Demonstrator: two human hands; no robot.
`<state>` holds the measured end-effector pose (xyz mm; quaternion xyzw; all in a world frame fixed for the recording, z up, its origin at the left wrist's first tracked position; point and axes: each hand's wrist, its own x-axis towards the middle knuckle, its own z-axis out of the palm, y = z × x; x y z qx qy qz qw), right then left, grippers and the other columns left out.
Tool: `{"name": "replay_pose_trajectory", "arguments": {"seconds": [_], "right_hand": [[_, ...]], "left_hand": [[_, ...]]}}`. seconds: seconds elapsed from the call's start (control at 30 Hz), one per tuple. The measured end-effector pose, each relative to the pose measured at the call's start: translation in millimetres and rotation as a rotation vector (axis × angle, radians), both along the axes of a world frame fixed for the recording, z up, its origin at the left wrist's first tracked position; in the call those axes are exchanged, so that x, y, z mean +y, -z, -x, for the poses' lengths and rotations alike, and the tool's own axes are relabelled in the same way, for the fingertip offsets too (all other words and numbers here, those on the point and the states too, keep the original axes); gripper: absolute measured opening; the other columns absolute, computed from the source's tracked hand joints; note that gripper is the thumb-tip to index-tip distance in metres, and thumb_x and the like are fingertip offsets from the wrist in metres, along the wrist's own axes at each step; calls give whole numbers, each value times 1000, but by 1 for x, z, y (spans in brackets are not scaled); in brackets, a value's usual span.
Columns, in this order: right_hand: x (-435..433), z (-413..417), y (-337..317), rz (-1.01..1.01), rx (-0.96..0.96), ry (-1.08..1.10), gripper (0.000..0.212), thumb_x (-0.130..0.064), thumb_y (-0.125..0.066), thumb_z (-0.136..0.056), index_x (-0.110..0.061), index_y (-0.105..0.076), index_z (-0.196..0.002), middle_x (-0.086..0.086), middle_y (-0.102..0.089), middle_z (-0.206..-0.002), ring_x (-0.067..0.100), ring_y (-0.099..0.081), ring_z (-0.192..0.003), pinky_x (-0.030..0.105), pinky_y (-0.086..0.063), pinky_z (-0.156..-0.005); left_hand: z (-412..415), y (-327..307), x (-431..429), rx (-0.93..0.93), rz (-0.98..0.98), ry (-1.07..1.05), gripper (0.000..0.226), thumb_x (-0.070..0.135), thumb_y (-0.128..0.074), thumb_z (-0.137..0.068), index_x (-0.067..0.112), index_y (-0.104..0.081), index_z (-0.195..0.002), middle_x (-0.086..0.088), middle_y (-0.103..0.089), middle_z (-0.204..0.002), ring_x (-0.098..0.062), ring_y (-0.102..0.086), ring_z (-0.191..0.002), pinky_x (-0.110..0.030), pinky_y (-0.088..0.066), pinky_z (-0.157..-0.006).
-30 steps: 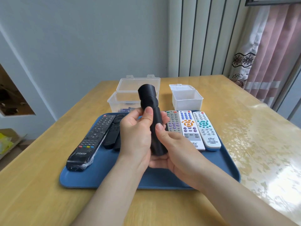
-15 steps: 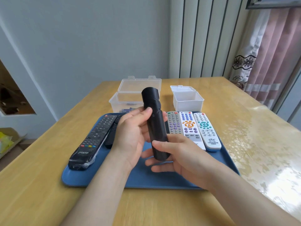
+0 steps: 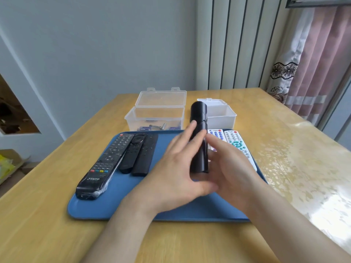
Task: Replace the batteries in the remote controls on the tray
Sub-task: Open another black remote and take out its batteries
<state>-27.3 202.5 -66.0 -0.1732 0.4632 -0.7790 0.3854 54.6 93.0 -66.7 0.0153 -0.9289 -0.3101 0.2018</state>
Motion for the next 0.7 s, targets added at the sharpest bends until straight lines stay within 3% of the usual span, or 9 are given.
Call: {"name": "replay_pose_trajectory", "arguments": {"seconds": [0.07, 0.13, 0.2, 0.3, 0.4, 0.47, 0.57, 0.63, 0.7], "right_hand": [[2, 2, -2, 0, -28, 58, 30, -30, -46, -103, -13, -69, -114, 17, -71, -90, 30, -71, -75, 33, -56, -52], [2, 3, -1, 30, -34, 102, 32, -27, -45, -104, -8, -68, -113, 20, -71, -89, 29, -72, -72, 36, -59, -56], [1, 4, 1, 51, -14, 114, 31, -25, -45, -103, -6, -68, -112, 19, -72, -93, 29, -72, -78, 37, -61, -63], [2, 8, 2, 29, 12, 134, 29, -23, -46, -103, -5, -66, -113, 22, -70, -101, 33, -71, -91, 35, -60, -65], [4, 10, 0, -2, 17, 203, 24, -21, -46, -104, -5, -63, -109, 17, -68, -89, 25, -70, -78, 35, -60, -61], [5, 11, -3, -15, 13, 237, 19, -19, -45, -104, -7, -61, -104, 15, -69, -86, 25, -69, -77, 38, -61, -64], [3, 11, -3, -17, -23, 261, 17, -15, -44, -104, -8, -59, -105, 16, -72, -86, 27, -68, -76, 42, -59, -71], [3, 11, -3, -6, -25, 253, 19, -14, -43, -104, -5, -59, -109, 17, -73, -87, 28, -69, -77, 45, -54, -79], [3, 10, -4, 8, -27, 244, 22, -12, -41, -104, -1, -59, -113, 19, -73, -90, 30, -70, -79, 47, -53, -84]], "left_hand": [[2, 4, -1, -3, 87, -54, 96, 44, -79, -70, 42, -24, -149, 29, -5, -157, 5, -26, -139, -19, -29, -111], [1, 3, -1, 75, 58, -79, 83, 49, -76, -72, 41, -36, -145, 26, -21, -155, 3, -45, -127, -13, -34, -105], [0, 2, -1, 154, -5, -78, 68, 51, -69, -74, 35, -50, -138, 19, -41, -148, 6, -50, -122, -6, -34, -101], [2, 3, -1, 319, -223, -87, 37, 41, -54, -88, 26, -67, -120, 14, -71, -111, -3, -68, -99, -23, -53, -88], [2, -4, -12, 439, -355, -291, 25, 23, -45, -100, 24, -70, -99, 6, -73, -80, -10, -71, -63, -27, -57, -62], [-3, -9, -25, 319, -455, -318, 29, 15, -42, -102, 21, -69, -92, 4, -69, -68, -13, -65, -53, -24, -53, -54], [-15, -12, -40, -115, -411, -118, 32, 13, -44, -102, 19, -70, -85, 6, -63, -64, -8, -55, -57, -21, -45, -58], [-19, -11, -41, -296, -309, 5, 30, 15, -48, -101, 22, -72, -84, 6, -66, -72, -6, -57, -68, -23, -45, -68], [-17, -9, -39, -335, -183, 13, 27, 17, -53, -97, 30, -74, -86, 14, -71, -90, 0, -62, -89, -27, -46, -87]]}}
